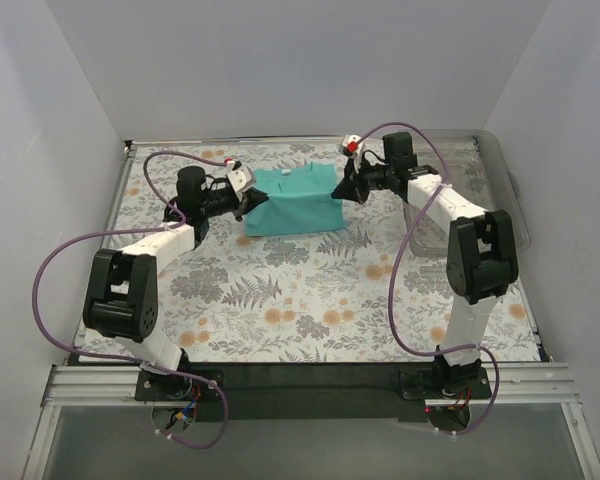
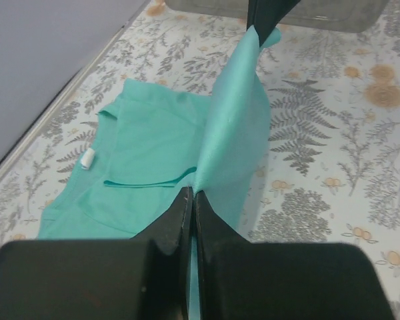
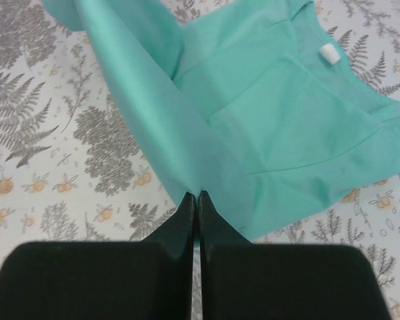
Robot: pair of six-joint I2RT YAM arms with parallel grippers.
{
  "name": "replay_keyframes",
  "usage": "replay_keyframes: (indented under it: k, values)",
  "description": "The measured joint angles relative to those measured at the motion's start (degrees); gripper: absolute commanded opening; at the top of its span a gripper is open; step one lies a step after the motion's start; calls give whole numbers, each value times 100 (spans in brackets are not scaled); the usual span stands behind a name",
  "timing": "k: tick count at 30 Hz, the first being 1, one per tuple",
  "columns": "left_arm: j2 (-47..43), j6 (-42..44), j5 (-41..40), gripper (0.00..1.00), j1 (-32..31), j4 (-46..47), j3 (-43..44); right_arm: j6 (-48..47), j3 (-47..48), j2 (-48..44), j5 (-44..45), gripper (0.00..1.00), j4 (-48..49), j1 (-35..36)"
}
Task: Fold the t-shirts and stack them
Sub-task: Fold the tshirt
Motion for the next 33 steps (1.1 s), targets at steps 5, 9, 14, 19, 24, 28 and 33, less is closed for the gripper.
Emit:
replay_keyframes:
  k: [5, 9, 14, 19, 24, 28, 33]
  values:
    - [-483, -133, 98, 0, -155, -136, -562, -234, -826, -695, -133, 1, -48, 0]
    - [-949, -188, 114, 0, -382, -378, -1056, -511, -1320, -1001, -199, 1, -319, 0]
    - [-1606, -236, 74, 0, -715, -761, -1550, -907, -1969, -1554, -223, 1, -785, 20]
    - [-2393, -256, -55, 0, -1176, -1266, -1836, -1287, -2581, -2339, -195, 1, -1248, 50]
    - [-3139, -385, -162, 0, -1556, -1725, -2109, -1615, -3088, -3115, -162, 1, -1718, 96]
    - [-3751, -590, -278, 0, -1869, -2194, -2245, -1797, -3373, -3598, -136, 1, -2118, 129]
    - [-4511, -831, -341, 0, -2059, -2583, -2267, -1884, -3438, -4151, -122, 1, -2494, 151]
